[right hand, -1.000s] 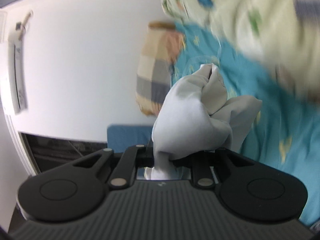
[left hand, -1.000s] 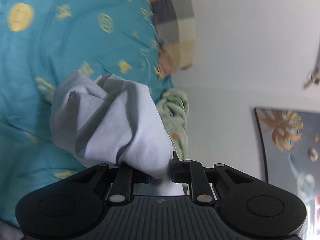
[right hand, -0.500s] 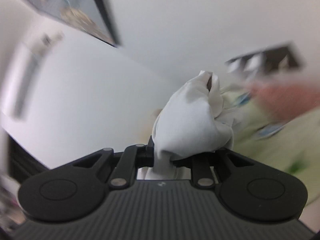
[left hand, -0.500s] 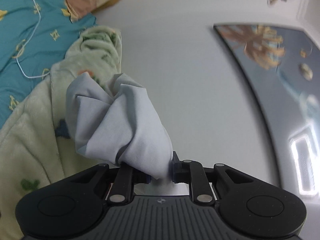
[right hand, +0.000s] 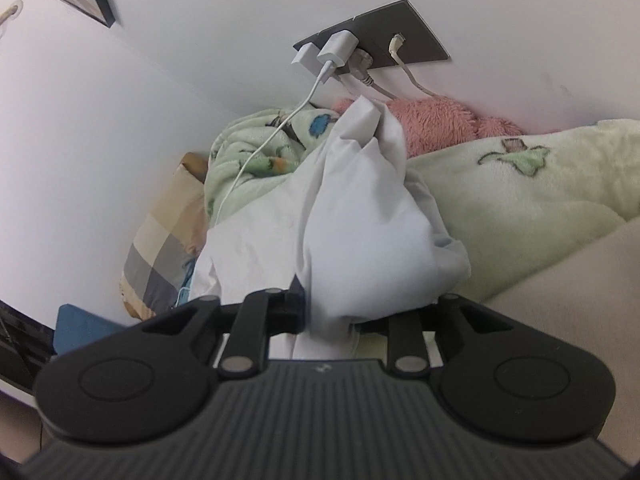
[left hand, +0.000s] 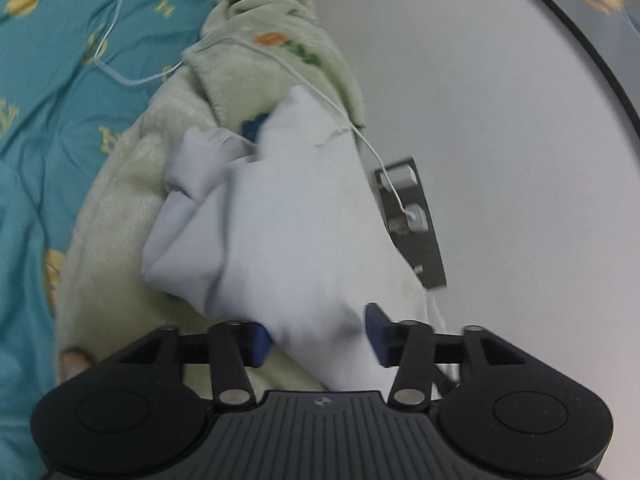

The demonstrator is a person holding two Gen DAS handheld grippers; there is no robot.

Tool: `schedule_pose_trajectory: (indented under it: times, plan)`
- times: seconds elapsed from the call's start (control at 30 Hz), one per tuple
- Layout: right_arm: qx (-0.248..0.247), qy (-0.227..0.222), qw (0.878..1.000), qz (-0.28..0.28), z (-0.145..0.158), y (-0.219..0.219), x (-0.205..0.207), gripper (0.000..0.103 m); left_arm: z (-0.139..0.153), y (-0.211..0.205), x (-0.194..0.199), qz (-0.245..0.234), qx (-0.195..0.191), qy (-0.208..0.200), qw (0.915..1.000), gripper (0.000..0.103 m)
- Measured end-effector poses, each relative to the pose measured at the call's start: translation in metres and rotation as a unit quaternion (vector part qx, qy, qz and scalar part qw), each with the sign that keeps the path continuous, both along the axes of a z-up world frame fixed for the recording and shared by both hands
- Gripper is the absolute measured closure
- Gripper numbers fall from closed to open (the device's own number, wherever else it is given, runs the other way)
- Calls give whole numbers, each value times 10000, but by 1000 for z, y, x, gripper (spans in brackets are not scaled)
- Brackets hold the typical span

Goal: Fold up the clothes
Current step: 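Lift the folded T-shirt with the right gripper and carry it onto the blanket, then release the folded T-shirt with the right gripper and hold both grippers still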

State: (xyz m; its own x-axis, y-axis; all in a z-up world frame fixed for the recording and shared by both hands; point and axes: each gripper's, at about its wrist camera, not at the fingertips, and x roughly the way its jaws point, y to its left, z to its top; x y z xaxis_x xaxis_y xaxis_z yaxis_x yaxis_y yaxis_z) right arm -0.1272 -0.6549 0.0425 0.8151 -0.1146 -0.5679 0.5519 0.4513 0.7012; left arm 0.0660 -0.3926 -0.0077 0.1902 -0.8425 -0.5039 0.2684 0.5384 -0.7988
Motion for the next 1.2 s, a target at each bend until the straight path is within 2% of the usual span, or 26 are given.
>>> schedule_pose_trajectory:
  times: [0.03,0.1,0.13,0.17,0.23,0.37,0.47,0.57,0.6,0.63,0.67,0.83,1.1,1.2]
  plan:
    - [-131,3,9999,3,7,7,-8,55,9,4,-5,-70,102,-169,9998,41]
    - [-392,10,9992,8,21,21,-23,40,29,14,-16,-138,219,-577,9980,34]
    - [-523,14,9986,11,28,28,-31,37,42,21,-25,-162,257,-804,9963,28]
    - [-670,21,9977,33,35,36,-38,37,57,29,-36,-189,288,-1042,9940,23]
    - [-983,40,9951,102,48,53,-51,37,80,38,-57,-232,401,-1451,9883,22]
    - [-1603,38,9869,185,73,89,-79,37,122,60,-99,-176,558,-2093,9761,12]
    - [-2050,34,9784,283,88,118,-96,37,148,80,-134,-95,719,-2566,9638,4]
    - [-2452,32,9687,384,100,145,-110,37,169,99,-164,-28,843,-2941,9520,0]
    - [-2584,37,9652,389,103,154,-114,34,175,106,-174,-19,878,-3036,9487,0]
    - [-2714,17,9617,385,106,163,-118,23,180,112,-182,-1,935,-3135,9450,0]
    - [-2843,-20,9580,376,109,171,-122,22,183,117,-190,28,1010,-3236,9408,0]
    - [-3189,-36,9470,389,110,203,-134,22,190,138,-223,193,1388,-3752,9163,0]
    - [-3577,5,9326,477,101,246,-149,22,180,158,-258,238,1880,-4235,8859,0]
    - [-3668,30,9292,448,98,260,-153,22,177,164,-265,346,1993,-4324,8787,0]
